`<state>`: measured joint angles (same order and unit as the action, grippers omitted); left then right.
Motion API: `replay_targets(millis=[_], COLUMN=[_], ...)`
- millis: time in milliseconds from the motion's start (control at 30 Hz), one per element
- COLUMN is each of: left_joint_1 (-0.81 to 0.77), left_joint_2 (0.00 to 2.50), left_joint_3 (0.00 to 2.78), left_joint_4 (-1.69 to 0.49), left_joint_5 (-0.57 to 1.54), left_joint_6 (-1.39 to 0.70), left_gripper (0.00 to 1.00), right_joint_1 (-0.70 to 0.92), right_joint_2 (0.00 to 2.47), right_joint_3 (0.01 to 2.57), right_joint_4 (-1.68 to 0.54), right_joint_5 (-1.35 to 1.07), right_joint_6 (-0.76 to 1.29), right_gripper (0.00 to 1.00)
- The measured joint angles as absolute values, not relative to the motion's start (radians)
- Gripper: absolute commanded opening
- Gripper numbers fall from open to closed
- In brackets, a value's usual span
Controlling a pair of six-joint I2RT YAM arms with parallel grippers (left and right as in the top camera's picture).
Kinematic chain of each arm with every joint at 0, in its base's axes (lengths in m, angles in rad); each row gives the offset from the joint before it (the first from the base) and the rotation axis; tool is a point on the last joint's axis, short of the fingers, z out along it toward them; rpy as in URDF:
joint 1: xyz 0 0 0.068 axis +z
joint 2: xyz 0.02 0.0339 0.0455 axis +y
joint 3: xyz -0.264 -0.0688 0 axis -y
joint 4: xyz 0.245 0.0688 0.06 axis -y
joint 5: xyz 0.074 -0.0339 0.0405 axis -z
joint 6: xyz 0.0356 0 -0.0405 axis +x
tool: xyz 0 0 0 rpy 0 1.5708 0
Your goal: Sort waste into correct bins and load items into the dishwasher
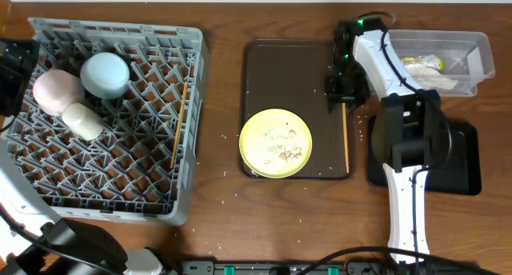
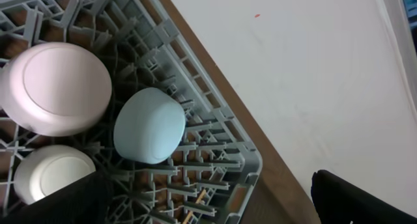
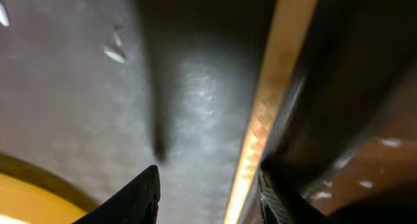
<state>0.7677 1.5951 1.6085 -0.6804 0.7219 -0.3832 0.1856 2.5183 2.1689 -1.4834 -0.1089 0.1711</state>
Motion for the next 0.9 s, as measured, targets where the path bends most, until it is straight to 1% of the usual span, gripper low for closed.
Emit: replay_targets(millis=[100, 133, 167, 233, 267, 300, 500, 667, 767, 833, 900], left_joint_1=[0.768, 0.768, 0.768, 0.768, 0.768, 0.768, 0.768, 0.768, 0.768, 0.768, 0.768], left_joint_2=[1.595, 1.595, 1.595, 1.595, 1.595, 1.595, 1.595, 1.595, 1.595, 1.595, 1.595], left_joint_3=[1.608, 1.608, 1.608, 1.608, 1.608, 1.608, 1.608, 1.608, 1.608, 1.608, 1.608], left_joint_4=[-0.68, -0.68, -0.68, -0.68, -0.68, -0.68, -0.681, -0.68, -0.68, -0.68, -0.68], left_joint_5=[0.722, 0.722, 0.722, 0.722, 0.722, 0.722, 0.722, 0.722, 0.722, 0.722, 0.722], left_joint_6=[-0.383, -0.383, -0.383, -0.383, -0.383, -0.383, -0.383, -0.383, -0.383, -0.383, -0.383], left_gripper=[0.98, 0.98, 0.98, 0.98, 0.98, 0.98, 0.98, 0.98, 0.98, 0.98, 0.98], right_joint_1=[0.187, 0.187, 0.187, 0.186, 0.186, 0.186, 0.189, 0.199, 0.206, 0.214, 0.235], right_joint_2=[2.509, 2.506, 2.503, 2.502, 2.502, 2.502, 2.507, 2.525, 2.525, 2.524, 2.524], right_joint_3=[2.145, 2.138, 2.133, 2.128, 2.126, 2.124, 2.144, 2.295, 2.403, 2.45, 2.471], right_joint_4=[-1.478, -1.474, -1.472, -1.471, -1.471, -1.471, -1.457, -1.425, -1.302, -1.169, -0.991], right_joint_5=[-0.112, -0.112, -0.112, -0.111, -0.115, -0.124, -0.25, -0.442, -0.577, -0.657, -0.747], right_joint_6=[0.171, 0.171, 0.17, 0.167, 0.166, 0.166, 0.199, 0.239, 0.329, 0.408, 0.514], right_gripper=[0.46, 0.43, 0.37, 0.17, 0.04, 0.01, 0.01, 0.01, 0.01, 0.01, 0.01])
